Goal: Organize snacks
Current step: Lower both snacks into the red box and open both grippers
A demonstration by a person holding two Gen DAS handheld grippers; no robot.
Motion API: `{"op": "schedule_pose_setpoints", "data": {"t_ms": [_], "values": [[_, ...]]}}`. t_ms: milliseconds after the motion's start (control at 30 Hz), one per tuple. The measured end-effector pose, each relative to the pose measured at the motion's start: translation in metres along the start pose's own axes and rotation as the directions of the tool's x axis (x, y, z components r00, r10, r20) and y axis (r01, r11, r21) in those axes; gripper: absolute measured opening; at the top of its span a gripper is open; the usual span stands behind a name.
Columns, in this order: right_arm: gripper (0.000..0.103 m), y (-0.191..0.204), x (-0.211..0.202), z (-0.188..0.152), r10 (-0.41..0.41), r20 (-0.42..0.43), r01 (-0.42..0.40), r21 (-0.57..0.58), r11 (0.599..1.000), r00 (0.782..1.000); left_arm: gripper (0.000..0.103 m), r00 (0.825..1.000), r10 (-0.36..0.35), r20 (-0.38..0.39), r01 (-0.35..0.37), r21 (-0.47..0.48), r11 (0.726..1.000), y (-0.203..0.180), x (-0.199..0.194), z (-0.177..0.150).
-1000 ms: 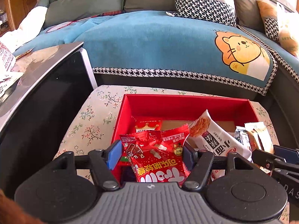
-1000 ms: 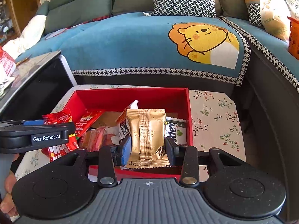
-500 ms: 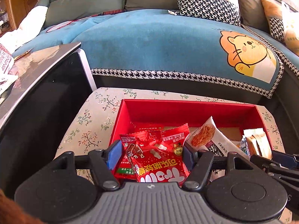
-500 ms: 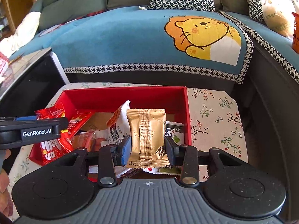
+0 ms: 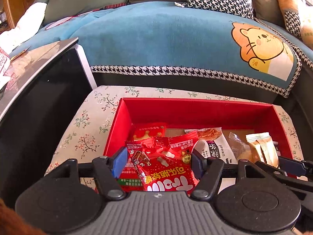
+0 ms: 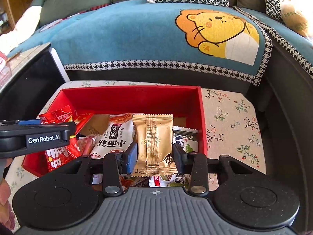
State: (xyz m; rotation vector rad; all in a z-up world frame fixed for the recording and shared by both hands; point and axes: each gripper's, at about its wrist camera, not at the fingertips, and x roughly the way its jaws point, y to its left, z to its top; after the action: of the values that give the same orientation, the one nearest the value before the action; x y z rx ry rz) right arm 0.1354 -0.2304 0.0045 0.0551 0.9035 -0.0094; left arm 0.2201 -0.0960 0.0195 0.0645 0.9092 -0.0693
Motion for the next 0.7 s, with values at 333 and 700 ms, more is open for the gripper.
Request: {"op": "schedule_pose_setpoints", "data": {"t_ms": [333, 700], "values": [[0.049, 0.007, 0.01, 0.0, -0.005, -0.003, 0.005, -0.026, 1.0, 1.0, 0.103, 1.0, 0.004, -0.014, -0.004, 0.002, 1.0, 0.0, 0.008, 0.001], [0.051, 0.008, 0.014, 0.002, -0.013, 0.003, 0.013, -0.037, 0.999, 1.0, 0.103, 0.999, 0.006, -0.033, -0.006, 0.012, 1.0, -0.004, 0.015, 0.001]]}}
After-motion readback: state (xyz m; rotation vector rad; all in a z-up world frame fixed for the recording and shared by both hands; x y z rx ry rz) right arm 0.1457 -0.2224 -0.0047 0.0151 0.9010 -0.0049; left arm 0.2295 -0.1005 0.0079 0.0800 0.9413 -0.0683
